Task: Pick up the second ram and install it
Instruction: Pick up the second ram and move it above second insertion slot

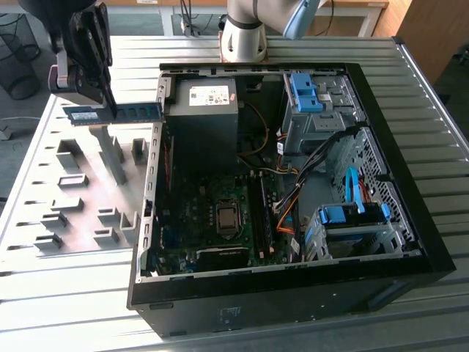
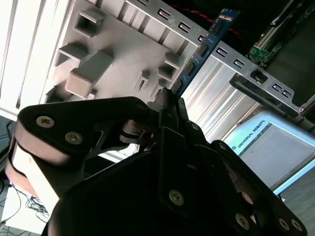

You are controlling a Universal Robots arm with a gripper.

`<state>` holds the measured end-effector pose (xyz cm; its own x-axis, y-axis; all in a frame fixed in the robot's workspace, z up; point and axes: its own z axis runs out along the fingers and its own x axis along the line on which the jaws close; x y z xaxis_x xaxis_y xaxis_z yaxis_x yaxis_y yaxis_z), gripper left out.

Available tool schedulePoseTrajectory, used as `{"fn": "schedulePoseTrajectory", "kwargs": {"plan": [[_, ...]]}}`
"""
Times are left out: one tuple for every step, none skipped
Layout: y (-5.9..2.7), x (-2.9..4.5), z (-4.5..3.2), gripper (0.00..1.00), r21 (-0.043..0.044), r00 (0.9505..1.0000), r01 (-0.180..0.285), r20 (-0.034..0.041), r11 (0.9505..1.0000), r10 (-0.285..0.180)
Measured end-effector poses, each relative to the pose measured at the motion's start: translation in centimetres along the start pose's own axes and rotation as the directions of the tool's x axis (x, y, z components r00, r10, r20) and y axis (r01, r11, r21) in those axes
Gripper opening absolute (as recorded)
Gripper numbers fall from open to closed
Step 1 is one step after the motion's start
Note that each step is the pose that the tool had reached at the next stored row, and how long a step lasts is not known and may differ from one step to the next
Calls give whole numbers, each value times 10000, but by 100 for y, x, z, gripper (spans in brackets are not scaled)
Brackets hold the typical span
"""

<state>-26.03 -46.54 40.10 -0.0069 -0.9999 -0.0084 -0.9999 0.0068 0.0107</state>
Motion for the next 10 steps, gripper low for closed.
{"fn": "schedulePoseTrajectory", "kwargs": {"plan": [[-9,0,0,14,0,10000,0,0,10000,0],[-19,0,0,14,0,10000,0,0,10000,0],[-29,0,0,14,0,10000,1,0,10000,-1],[-40,0,0,14,0,10000,0,0,10000,0],[-49,0,0,14,0,10000,0,0,10000,0],[-59,0,0,14,0,10000,1,0,10000,-1],[-68,0,-1,14,-1,10000,0,0,10000,0],[-77,-1,-1,14,0,10000,0,0,10000,0],[-87,-1,-1,14,0,10000,0,0,10000,0],[-99,0,-1,14,0,10000,1,0,10000,-1]]}}
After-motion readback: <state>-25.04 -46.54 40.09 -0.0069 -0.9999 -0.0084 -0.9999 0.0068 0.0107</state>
